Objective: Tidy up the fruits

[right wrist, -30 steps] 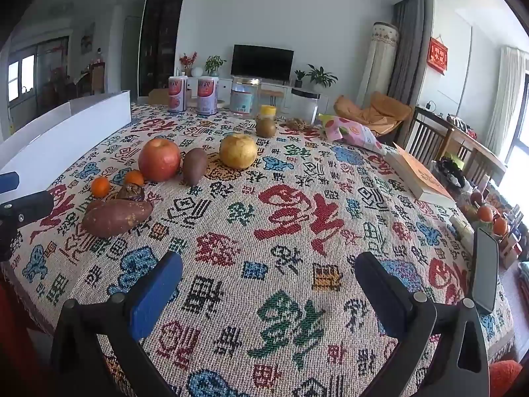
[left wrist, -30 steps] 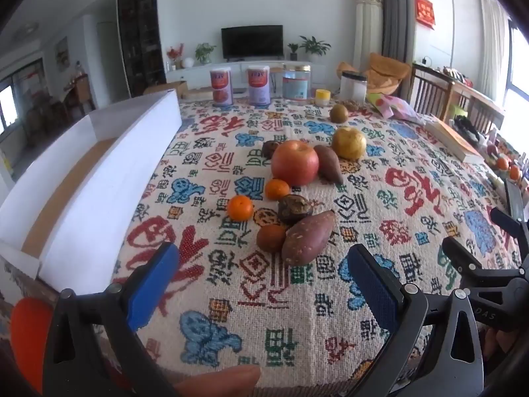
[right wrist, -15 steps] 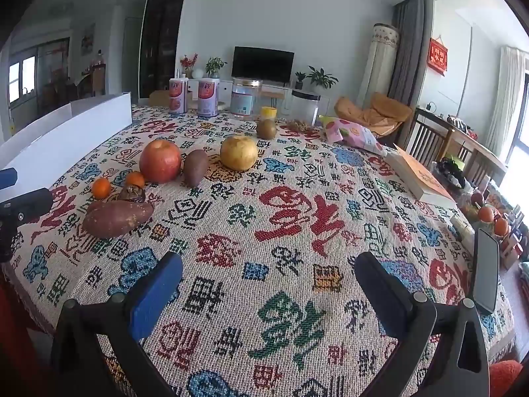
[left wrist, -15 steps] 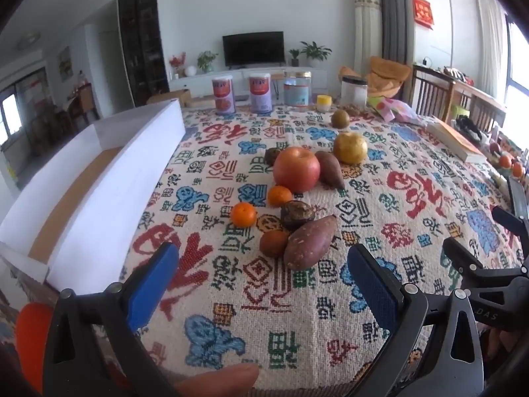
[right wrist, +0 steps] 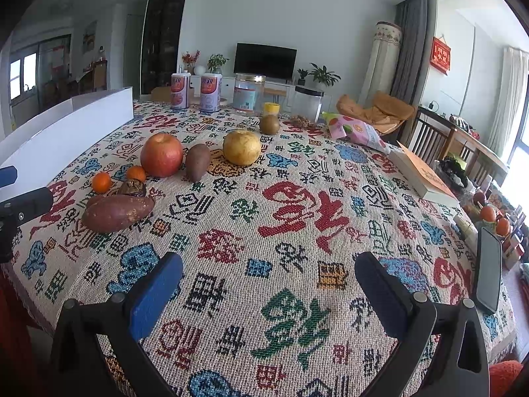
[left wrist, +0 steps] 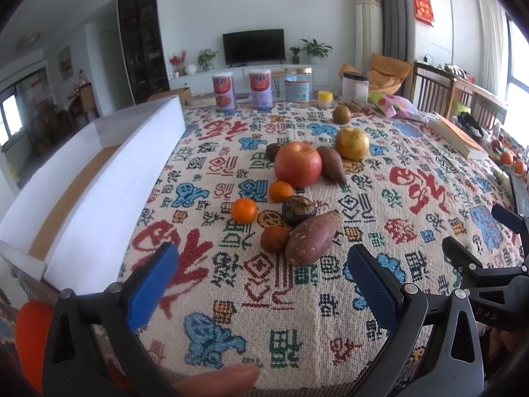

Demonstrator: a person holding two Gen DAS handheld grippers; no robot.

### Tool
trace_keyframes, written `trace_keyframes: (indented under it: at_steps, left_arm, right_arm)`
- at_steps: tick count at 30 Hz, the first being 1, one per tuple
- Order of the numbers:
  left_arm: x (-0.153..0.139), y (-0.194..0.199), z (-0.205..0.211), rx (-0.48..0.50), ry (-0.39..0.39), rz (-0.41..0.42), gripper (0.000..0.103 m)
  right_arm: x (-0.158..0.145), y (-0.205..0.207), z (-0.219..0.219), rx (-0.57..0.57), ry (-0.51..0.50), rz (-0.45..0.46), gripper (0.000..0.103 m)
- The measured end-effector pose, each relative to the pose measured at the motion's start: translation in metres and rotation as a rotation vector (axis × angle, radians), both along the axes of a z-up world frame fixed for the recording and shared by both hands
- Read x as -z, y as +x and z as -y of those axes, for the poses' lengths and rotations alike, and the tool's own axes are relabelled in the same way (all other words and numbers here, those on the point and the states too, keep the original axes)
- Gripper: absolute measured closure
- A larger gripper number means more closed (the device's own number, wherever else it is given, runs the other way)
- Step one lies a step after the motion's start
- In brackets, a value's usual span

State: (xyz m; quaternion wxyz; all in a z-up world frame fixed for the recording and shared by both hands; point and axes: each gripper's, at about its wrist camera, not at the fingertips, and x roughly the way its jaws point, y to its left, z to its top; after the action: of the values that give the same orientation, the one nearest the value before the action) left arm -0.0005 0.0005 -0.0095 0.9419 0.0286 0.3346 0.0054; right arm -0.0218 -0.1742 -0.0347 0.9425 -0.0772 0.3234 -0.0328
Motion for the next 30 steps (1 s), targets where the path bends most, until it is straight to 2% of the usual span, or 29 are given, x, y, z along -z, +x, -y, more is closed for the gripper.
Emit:
trace_keyframes:
  at_steps: [30]
  left_arm:
    - [0.0059,-0.0016,0.0060,0.014,0.009,-0.009,0.001]
  right_arm:
    - [0.0064,0.0041,-0.0017,0.011,-0.021,-0.013,0.000]
